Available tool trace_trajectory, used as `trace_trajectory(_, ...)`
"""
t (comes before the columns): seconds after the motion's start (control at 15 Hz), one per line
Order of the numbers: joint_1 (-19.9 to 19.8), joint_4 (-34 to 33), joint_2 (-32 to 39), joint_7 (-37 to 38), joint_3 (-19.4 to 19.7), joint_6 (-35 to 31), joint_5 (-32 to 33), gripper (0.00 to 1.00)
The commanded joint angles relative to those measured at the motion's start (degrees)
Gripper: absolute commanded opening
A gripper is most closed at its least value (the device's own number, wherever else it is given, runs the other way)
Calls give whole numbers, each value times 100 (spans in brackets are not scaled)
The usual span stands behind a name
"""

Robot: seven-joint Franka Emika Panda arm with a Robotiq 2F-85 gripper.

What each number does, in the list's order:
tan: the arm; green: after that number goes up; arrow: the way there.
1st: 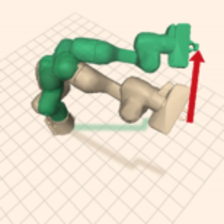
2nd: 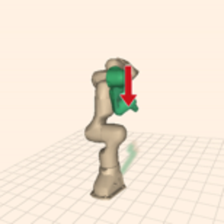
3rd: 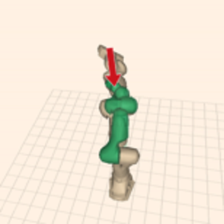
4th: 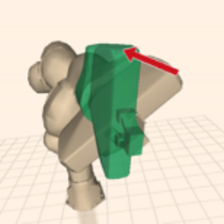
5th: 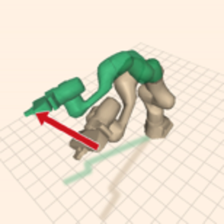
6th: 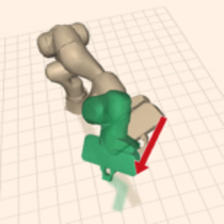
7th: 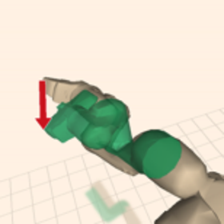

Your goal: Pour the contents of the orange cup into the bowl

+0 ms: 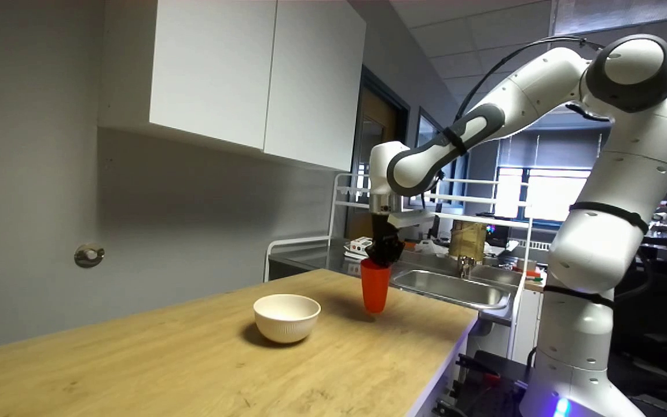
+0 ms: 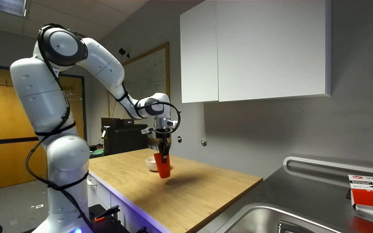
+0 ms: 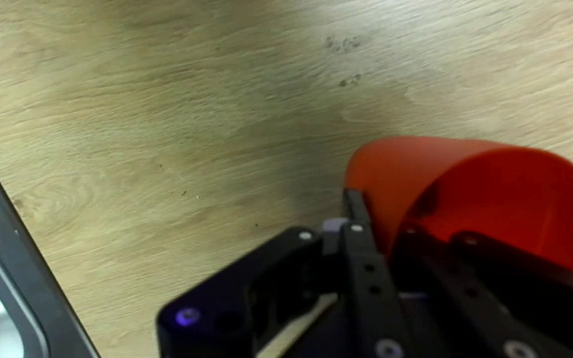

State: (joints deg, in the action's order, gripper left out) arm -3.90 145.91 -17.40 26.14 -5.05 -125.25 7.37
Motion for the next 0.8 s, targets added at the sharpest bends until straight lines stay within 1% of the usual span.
trace_trajectory(0.0, 191, -473, -24, 436, -316, 639, 5, 2)
trace_trajectory(0.2, 383, -1071, 236, 730, -540, 1079, -44, 2)
trace_trajectory(0.33, 455, -1545, 526, 1022, -665, 1327, 38, 2)
trace_trajectory(0.53, 534, -2230, 895, 1335, -676, 1672, 55, 1)
trace_trajectory(0.73, 586, -2726, 1137, 2141, -717, 1938, 582, 1)
